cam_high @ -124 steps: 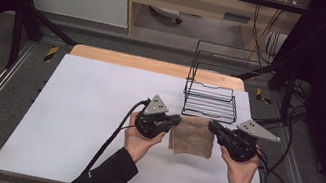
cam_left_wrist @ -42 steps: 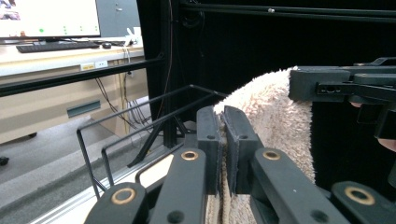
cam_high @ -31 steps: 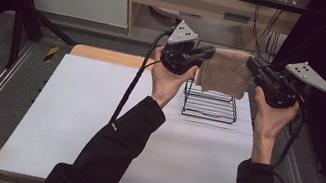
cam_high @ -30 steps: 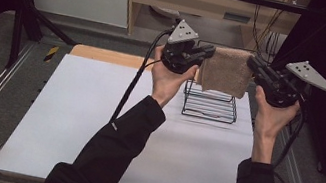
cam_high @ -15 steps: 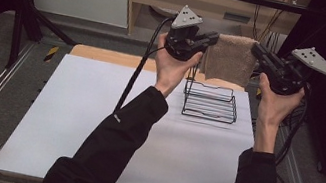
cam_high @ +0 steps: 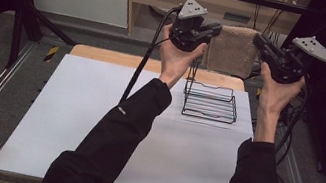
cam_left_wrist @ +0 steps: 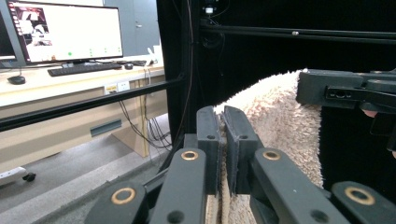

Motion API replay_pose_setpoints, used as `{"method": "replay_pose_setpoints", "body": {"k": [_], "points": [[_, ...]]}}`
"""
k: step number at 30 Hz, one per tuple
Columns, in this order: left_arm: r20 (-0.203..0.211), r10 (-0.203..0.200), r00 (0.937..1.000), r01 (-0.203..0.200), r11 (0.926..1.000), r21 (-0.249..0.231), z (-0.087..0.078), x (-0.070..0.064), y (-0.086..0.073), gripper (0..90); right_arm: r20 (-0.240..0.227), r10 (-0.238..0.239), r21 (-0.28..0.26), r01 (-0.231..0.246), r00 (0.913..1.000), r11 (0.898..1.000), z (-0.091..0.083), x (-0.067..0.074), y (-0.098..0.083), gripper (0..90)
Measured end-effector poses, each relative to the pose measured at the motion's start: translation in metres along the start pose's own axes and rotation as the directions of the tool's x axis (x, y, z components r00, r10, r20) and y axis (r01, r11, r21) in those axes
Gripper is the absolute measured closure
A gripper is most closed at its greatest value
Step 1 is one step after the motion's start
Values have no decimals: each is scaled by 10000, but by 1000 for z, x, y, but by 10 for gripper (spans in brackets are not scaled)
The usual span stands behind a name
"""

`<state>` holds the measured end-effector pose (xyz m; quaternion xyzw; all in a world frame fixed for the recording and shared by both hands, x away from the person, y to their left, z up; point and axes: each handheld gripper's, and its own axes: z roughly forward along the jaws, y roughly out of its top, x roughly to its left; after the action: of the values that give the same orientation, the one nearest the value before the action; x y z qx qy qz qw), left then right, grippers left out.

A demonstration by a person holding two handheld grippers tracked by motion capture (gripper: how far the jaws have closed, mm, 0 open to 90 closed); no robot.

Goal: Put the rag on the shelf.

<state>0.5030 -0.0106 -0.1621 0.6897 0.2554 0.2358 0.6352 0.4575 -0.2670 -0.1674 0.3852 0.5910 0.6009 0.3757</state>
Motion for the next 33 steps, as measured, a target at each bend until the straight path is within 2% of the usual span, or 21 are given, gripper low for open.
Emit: {"method": "replay_pose_setpoints", "body": {"k": [7,12,15,18,29,33], "points": [[-157,97,9998,-97,9999,-40,6,5,2,853,-12,-25,-22,25,10000,10000,9,-4,1,854],[-287,313,9991,-313,9995,14,12,10,4,853,-11,-68,-45,68,10000,10000,16,-8,1,854],[-313,257,9992,-256,9997,38,16,12,4,853,25,-60,-41,60,10000,10000,21,-10,0,854],[-356,343,9988,-342,9994,31,20,15,2,853,28,-32,-42,32,10000,10000,25,-13,-2,853],[-462,230,9987,-221,9996,196,29,24,-8,853,-6,-31,24,31,10000,10000,38,-20,-11,854],[-537,364,9979,-352,9991,242,32,27,-10,852,-36,-128,78,129,9999,9999,42,-21,-12,854]]}}
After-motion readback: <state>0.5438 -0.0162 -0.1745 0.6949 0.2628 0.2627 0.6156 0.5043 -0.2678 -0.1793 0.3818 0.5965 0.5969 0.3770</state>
